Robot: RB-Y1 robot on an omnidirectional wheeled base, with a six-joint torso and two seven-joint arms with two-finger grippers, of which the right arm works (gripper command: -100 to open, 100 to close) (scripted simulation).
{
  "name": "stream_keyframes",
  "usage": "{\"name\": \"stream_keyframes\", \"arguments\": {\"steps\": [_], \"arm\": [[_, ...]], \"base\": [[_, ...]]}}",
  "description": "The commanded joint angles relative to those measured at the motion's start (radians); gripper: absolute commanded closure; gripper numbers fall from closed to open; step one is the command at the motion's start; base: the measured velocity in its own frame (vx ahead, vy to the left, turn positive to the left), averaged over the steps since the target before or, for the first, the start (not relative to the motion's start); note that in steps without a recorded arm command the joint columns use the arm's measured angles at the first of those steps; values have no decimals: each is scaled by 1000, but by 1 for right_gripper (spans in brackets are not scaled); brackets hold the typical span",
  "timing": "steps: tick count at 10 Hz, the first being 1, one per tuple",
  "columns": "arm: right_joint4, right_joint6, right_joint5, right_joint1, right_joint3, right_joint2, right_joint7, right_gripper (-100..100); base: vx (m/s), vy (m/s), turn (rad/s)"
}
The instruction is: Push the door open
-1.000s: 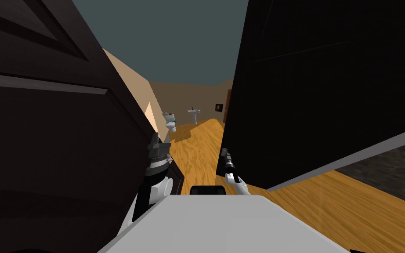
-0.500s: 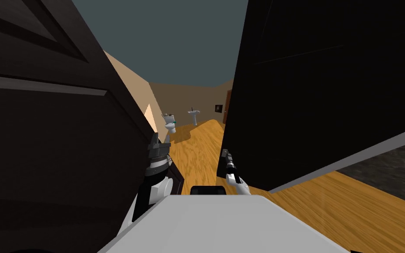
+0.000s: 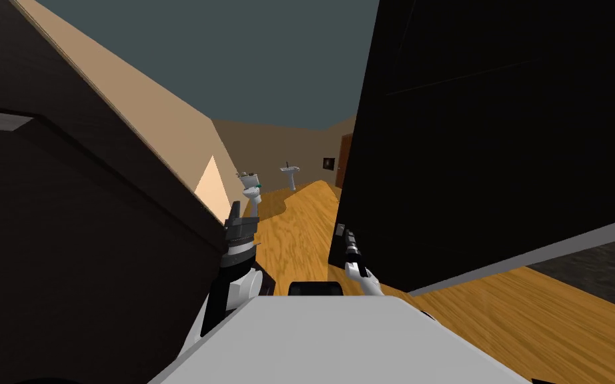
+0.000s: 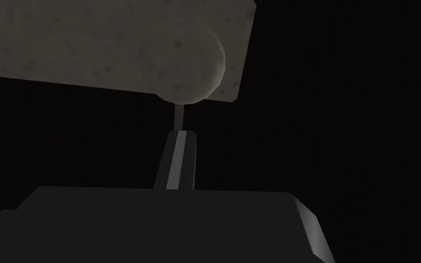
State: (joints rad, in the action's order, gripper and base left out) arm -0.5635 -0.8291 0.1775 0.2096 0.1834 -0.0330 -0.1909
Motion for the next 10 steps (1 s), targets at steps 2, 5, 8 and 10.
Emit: {"name": "stream_keyframes", "arguments": {"steps": [2,5,8,10], "arm": [[35,-11,0,22,-46,-13,11,-100],[65,-22,0,41,-85,-8,20,-100],[95,-33,0,60,-124,12,30,-100],[121,-43,0,77,-158,44,38,-100]], "base": [[-81,-90,-260],[-77,-50,-178],[-55,-4,-180],[-87,66,-272]]}}
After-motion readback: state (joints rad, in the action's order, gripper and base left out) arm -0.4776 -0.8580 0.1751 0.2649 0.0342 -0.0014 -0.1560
